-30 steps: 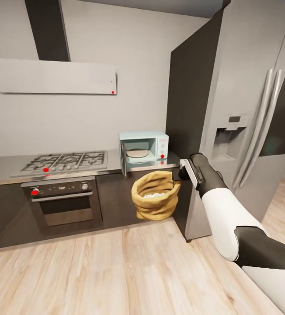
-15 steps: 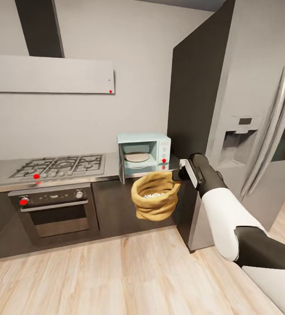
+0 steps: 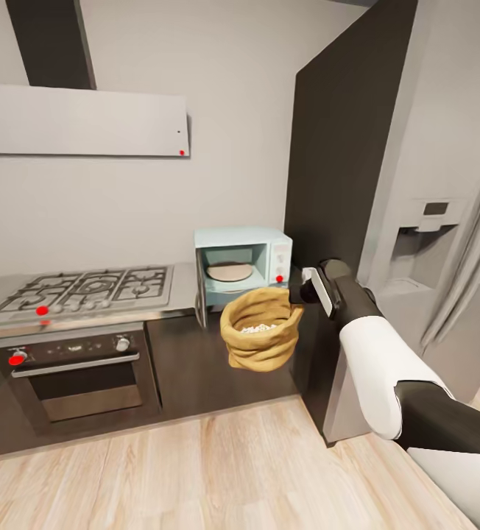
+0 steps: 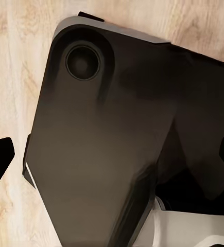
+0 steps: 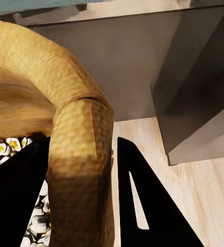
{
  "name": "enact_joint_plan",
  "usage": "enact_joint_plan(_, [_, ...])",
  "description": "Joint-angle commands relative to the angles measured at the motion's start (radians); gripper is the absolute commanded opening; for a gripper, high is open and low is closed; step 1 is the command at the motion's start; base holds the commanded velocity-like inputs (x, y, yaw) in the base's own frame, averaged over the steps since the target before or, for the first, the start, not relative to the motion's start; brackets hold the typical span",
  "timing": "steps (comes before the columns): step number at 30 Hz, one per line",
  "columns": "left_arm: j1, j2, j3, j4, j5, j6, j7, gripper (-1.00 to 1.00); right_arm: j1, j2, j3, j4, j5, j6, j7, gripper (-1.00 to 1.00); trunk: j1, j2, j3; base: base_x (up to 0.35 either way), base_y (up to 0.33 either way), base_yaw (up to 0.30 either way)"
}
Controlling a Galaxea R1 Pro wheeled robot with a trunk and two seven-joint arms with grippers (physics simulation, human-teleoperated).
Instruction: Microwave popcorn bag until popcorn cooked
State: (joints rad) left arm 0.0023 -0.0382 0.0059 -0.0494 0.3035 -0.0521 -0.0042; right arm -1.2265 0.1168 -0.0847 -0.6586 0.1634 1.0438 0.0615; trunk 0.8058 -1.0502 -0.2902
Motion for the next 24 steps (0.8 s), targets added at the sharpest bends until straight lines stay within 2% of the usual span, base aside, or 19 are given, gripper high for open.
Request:
enact_joint_plan(1, [0.0,0.0,0.0,-0.001,0.005,-0.002,0.0,1.0,-0.001,0.001,-0.006,-0.001,0.008,0.003,0.007,-1.0,0.001,-0.001,-0.001,0.32,0.0,0.0])
enact_joint_plan(14, [0.0,0.0,0.0,-0.001,0.005,-0.002,0.0,1.0,-0.001,0.01,-0.003,-0.019,0.007,0.003,0.006,-1.0,0.001,-0.001,-0.001,0.318,0.0,0.0])
enact_joint_plan(24, [0.0,0.0,0.0,-0.001,0.005,-0.002,0.0,1.0,-0.001,0.019,-0.004,-0.018,0.006,0.003,0.006,-1.0,0.001,-0.001,-0.001,0.048,0.0,0.0])
